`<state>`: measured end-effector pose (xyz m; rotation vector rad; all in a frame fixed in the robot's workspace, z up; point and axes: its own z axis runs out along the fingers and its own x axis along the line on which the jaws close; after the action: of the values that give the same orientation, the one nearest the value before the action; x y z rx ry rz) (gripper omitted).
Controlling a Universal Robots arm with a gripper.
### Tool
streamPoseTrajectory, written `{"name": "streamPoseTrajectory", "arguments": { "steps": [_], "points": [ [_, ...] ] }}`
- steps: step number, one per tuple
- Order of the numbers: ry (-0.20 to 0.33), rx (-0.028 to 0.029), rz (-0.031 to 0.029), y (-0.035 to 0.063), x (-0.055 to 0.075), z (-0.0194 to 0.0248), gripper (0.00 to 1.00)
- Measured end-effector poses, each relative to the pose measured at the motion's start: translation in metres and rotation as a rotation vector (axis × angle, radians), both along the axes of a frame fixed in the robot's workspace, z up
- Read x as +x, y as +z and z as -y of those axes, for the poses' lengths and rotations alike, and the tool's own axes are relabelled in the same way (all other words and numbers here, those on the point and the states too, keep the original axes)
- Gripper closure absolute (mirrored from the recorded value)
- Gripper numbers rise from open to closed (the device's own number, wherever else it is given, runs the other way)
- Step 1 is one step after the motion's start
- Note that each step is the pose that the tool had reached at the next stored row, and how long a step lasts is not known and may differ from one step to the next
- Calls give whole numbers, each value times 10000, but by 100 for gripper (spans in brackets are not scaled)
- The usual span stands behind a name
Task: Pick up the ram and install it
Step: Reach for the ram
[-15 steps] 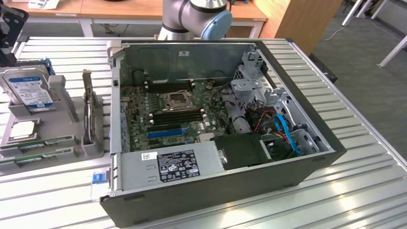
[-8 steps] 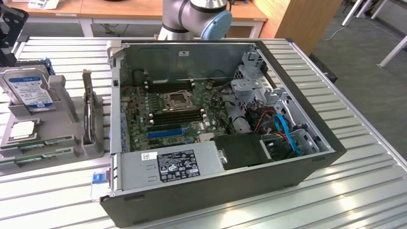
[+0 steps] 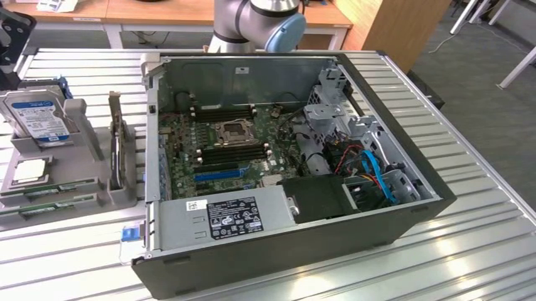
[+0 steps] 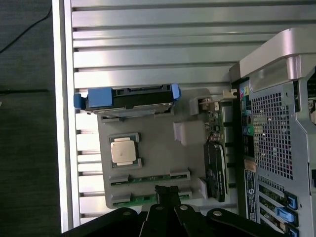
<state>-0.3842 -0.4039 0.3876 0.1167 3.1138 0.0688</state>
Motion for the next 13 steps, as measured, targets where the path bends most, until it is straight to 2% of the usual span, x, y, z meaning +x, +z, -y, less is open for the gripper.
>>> {"name": "streamPoseTrajectory", "arguments": {
  "steps": [5,13],
  "points": [
    [1,1,1,-1,0,54,90],
    [1,1,1,0,0,115,90]
  ]
}}
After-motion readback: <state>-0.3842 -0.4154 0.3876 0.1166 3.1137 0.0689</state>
